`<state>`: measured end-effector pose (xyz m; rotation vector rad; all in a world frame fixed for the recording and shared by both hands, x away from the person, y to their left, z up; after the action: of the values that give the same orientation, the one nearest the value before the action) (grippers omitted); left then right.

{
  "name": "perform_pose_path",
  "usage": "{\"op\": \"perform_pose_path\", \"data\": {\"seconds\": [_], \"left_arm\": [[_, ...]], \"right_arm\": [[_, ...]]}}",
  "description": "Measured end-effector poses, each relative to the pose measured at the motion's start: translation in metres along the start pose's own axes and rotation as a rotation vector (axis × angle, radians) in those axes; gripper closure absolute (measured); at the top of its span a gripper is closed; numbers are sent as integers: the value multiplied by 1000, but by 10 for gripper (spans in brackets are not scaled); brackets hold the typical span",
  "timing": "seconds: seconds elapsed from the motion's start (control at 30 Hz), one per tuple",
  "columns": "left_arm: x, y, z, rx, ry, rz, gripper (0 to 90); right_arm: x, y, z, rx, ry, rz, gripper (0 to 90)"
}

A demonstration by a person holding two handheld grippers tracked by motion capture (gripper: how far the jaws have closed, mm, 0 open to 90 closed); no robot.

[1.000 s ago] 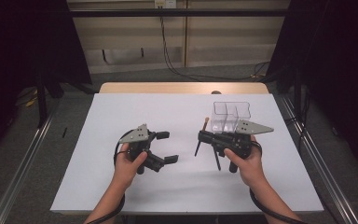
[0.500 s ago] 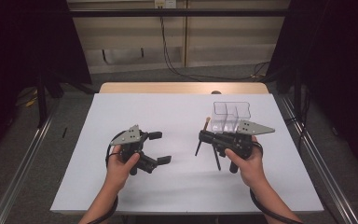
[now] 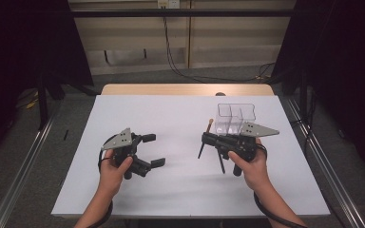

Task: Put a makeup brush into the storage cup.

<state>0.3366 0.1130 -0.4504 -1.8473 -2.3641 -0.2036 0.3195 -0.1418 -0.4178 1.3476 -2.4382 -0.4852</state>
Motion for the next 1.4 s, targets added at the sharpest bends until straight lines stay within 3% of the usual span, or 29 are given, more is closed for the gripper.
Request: {"op": "perform_pose_path", "data": {"seconds": [0.37,1.4], "left_arm": [[13,0,4,-21,10,-18,5],[53,4,16,-20,11,-102,5]], "right_arm": [[1,-1,0,-5,-5,-2,835],[11,-6,-3,-6,-7,16,835]]}}
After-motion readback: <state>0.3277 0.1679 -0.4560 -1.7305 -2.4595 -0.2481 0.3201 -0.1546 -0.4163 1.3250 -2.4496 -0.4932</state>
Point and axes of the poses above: each handheld gripper's, and its own axes: x roughly backward along the jaws, z roughly out of its underside, y roughly to its left, the point moved 6 cm from there along -x, roughly forward along the jaws, and after that the axes turned 11 degrees about -x, right-handed, at the moved point
